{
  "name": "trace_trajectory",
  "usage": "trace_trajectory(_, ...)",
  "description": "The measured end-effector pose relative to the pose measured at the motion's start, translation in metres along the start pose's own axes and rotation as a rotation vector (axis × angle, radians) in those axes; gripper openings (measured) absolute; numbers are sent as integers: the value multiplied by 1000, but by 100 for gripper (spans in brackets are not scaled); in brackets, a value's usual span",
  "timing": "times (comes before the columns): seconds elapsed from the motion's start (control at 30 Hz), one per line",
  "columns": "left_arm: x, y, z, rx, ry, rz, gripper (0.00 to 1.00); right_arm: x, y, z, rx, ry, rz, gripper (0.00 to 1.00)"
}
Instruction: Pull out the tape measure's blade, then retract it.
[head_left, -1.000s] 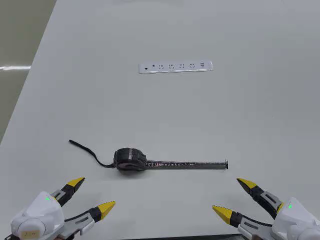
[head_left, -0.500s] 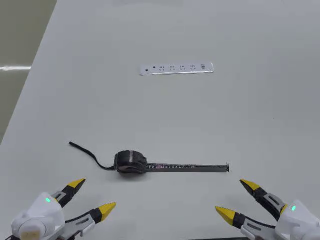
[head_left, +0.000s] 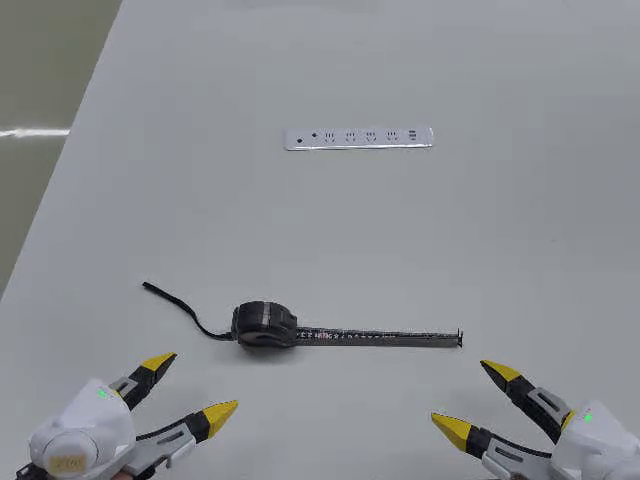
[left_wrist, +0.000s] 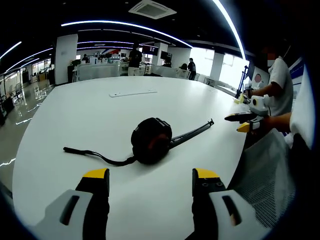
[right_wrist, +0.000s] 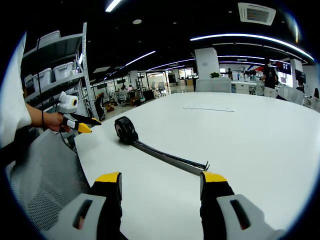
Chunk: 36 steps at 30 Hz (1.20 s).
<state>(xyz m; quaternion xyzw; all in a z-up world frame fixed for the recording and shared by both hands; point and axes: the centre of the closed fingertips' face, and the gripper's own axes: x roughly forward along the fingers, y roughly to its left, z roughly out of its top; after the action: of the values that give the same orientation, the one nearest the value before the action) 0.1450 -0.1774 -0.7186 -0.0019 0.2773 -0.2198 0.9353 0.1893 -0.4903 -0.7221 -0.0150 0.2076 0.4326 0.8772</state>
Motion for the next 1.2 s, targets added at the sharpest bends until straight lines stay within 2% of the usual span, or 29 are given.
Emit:
trace_trajectory(0.33, 4, -2, 4, -9, 1, 4, 66, 0, -2, 1, -2, 1, -2, 63)
trace_trajectory(0.77, 19, -7, 12, -25, -1, -3, 67, 1, -1, 2, 0, -3, -3, 63)
trace_trajectory(0.97, 28, -9, 16, -42, 1, 16, 69, 1, -2, 3, -5, 0, -5, 63)
trace_trajectory(1.2, 36, -9, 17, -53, 10, 44, 71, 2, -2, 5, -2, -1, 0, 63)
